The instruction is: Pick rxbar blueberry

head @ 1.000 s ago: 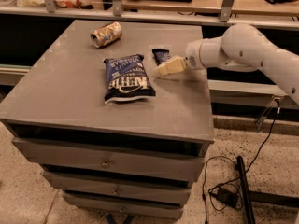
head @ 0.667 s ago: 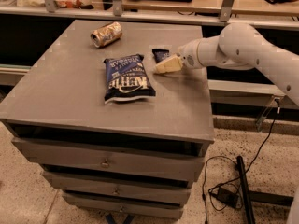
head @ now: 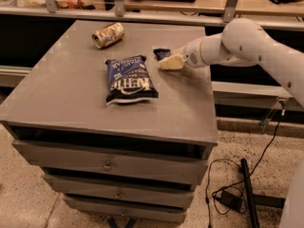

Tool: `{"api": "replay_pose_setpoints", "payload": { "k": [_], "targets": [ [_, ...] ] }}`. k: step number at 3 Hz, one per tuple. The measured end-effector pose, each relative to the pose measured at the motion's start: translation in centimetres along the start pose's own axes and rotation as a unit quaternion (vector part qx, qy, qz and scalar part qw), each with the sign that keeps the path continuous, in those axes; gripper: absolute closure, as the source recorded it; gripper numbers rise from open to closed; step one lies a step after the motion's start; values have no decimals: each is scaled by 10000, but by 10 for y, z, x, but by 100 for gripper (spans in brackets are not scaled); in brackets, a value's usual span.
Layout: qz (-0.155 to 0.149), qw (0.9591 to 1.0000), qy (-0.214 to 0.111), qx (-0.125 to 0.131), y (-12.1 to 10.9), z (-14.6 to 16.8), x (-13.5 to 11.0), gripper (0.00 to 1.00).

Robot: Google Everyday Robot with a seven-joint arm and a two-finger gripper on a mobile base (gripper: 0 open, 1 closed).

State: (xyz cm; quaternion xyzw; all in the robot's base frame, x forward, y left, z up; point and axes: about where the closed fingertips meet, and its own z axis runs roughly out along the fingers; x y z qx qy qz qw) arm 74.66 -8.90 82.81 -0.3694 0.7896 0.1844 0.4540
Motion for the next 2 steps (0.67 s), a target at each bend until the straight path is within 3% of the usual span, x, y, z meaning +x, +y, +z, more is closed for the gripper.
{"api": "replay_pose_setpoints", "payload": {
  "k": [1, 2],
  "targets": [
    [0, 10000, -1, 0, 0, 0, 0, 100],
    [-251, 9985, -440, -191, 7, -21, -49, 100]
  ]
}}
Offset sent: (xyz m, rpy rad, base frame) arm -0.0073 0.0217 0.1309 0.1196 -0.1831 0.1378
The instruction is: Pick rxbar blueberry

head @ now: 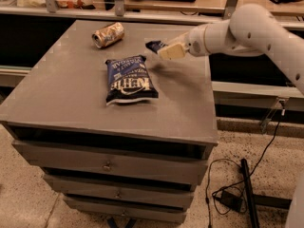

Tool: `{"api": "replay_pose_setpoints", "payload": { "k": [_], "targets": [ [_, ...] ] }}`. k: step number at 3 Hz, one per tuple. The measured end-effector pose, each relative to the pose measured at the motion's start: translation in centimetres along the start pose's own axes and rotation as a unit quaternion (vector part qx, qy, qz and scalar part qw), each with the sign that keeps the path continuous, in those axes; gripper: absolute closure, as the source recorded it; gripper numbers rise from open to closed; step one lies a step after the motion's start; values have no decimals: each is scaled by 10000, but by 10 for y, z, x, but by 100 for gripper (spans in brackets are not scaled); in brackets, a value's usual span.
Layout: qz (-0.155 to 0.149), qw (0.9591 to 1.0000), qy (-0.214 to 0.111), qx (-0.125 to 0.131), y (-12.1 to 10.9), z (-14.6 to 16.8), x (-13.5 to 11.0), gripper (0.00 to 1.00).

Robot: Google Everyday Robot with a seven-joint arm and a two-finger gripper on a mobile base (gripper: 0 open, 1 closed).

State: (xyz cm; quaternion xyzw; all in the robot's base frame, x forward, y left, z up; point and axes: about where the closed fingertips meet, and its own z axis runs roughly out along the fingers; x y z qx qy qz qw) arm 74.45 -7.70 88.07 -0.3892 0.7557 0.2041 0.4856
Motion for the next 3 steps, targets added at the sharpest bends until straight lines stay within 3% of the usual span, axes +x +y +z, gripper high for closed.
{"api": "replay_pose_setpoints", "payload": {
  "k": [1, 2, 3],
  "targets": [
    [-263, 9987, -375, -212, 6, -17, -47, 100],
    [-432, 9973, -450, -396, 2, -21, -73, 82],
    [-941, 9926, -244, -732, -4, 4, -95, 53]
  ]
}}
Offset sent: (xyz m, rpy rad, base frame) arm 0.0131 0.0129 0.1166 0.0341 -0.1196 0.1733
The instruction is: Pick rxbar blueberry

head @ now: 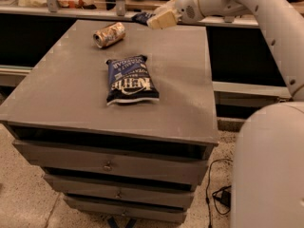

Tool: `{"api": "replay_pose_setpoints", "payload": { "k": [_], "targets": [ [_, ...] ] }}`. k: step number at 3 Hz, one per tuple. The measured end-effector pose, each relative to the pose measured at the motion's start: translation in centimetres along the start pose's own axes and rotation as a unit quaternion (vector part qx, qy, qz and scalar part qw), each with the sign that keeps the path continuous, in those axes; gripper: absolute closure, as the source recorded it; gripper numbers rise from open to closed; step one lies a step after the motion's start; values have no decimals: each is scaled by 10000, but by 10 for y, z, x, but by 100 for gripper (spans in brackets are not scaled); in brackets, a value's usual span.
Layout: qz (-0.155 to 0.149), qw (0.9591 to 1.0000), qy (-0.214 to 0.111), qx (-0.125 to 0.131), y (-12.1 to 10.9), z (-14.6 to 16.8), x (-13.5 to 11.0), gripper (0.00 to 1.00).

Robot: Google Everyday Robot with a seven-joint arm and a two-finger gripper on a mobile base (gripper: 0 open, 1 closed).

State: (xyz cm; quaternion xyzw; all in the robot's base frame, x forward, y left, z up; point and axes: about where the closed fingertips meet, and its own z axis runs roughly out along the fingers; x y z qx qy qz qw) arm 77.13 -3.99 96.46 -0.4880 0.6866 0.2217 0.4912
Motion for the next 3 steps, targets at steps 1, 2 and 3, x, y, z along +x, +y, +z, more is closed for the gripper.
{"api": "replay_pose_setpoints", "payload": {
  "k": [1, 2, 3],
  "targets": [
    [-482, 9984, -262, 126, -20, 5, -45, 64],
    [-706, 9961, -517, 140, -26, 2, -72, 87],
    [-453, 9971, -569, -237, -15, 8, -72, 100]
  ]
}}
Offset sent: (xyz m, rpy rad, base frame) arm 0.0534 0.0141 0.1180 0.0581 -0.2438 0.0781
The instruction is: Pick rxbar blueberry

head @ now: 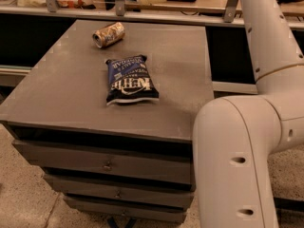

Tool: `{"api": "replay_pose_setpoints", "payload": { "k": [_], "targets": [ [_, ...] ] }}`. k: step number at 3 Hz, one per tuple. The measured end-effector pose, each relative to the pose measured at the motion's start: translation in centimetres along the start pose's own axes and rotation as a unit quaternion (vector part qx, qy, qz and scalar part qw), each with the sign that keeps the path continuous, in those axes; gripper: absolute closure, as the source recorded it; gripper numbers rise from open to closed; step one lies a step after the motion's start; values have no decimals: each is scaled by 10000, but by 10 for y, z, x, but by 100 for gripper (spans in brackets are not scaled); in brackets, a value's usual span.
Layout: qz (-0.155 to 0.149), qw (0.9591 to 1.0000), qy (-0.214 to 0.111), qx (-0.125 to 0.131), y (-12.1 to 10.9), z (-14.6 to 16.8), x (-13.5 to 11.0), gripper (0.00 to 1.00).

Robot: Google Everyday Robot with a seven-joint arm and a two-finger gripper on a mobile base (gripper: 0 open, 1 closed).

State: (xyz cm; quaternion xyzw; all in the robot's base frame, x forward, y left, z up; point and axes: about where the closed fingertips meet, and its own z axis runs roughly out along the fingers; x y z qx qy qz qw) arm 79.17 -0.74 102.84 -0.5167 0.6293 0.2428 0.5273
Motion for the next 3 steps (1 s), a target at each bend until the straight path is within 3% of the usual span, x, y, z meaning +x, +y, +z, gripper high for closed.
{"api": "replay_pose_setpoints", "payload": {
  "k": [2, 3],
  "targets": [
    [920, 9949, -266, -311, 8, 21, 7, 100],
    [1515, 9881, -204, -137, -2, 28, 14, 100]
  ]
}}
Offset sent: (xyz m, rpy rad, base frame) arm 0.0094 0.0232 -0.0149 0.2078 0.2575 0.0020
